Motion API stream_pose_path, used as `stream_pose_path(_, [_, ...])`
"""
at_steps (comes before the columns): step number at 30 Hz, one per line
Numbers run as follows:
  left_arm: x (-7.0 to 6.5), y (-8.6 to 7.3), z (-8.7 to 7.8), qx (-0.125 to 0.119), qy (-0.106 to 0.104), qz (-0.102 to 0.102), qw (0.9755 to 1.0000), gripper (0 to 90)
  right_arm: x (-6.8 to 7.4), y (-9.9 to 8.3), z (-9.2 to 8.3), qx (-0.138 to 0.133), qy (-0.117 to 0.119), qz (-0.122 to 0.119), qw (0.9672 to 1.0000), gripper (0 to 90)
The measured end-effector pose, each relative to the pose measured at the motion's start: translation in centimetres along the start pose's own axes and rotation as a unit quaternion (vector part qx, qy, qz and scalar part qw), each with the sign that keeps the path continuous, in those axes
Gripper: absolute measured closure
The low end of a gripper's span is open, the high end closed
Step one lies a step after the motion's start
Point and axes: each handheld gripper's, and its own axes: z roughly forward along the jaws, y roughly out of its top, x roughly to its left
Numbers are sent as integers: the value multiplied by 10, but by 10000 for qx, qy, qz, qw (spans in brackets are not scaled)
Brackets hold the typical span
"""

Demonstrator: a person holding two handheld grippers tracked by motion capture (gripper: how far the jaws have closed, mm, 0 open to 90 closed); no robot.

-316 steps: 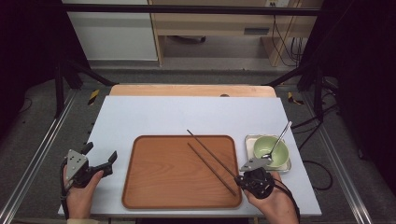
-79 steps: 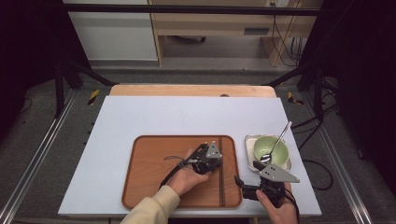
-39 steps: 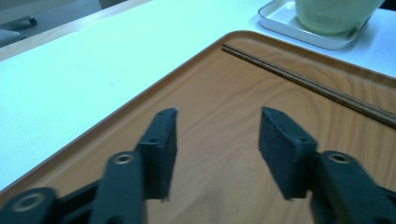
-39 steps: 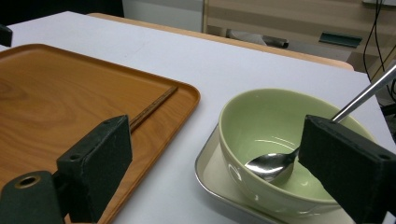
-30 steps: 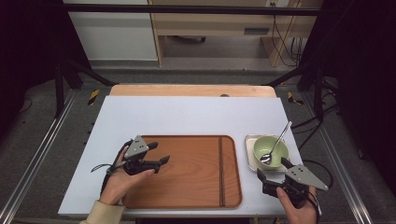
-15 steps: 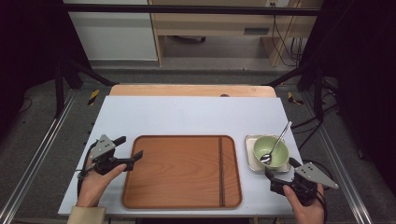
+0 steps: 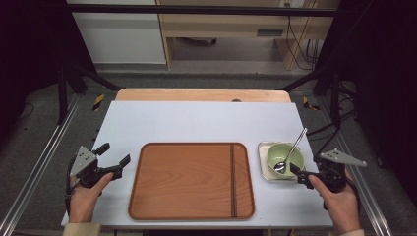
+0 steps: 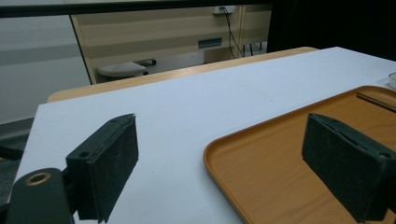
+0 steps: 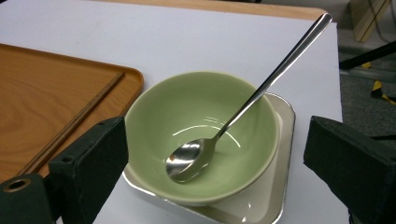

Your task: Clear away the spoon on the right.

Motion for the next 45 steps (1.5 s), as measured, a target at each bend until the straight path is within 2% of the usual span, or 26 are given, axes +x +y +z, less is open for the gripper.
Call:
stream_pose_path(1, [1,0,-1,0,3,20,10000,100,-8,5,7,178,66,34,9998,83])
stream_pose_path(2, [1,0,-2,-29,19,10,10000,100,-8,5,7,178,66,34,9998,83])
stream_pose_path(4, [2,-2,-4,-116,32,-21,9999,96,-17,10,16,427,169,84,9989,93])
stream_pose_path(11, [2,-5,-5,-182,52,-46,9998,88,-29,21,27,689,298,153,9971,91])
stream_pose_path(12, [1,-5,-6,-206,52,-46,9998,85,-30,23,29,722,306,198,9967,99])
stream_pose_path(18, [1,-6,-8,-323,87,-75,9994,83,-40,37,40,934,451,126,9945,157])
stream_pose_path(27, [1,-7,-9,-294,21,-27,9996,83,-54,42,59,940,413,146,9946,257])
stream_pose_path(32, [1,-8,-9,-300,11,-40,9995,83,-65,42,70,945,444,316,9940,342])
stream_pose_path(33, [1,-8,-9,-283,9,-26,9996,83,-69,42,74,915,495,358,9939,392])
stream_pose_path(35, [1,-8,-9,-278,9,-25,9996,83,-71,41,75,935,518,395,9935,409])
stream_pose_path(36, [1,-8,-9,-279,7,-25,9996,83,-75,41,77,888,608,488,9930,468])
stream_pose_path(43, [2,-9,-8,-272,-17,-13,9996,83,-79,44,79,763,789,528,9926,568])
stream_pose_path(45, [1,-8,-8,-271,-26,-5,9996,83,-79,45,80,750,862,509,9921,623])
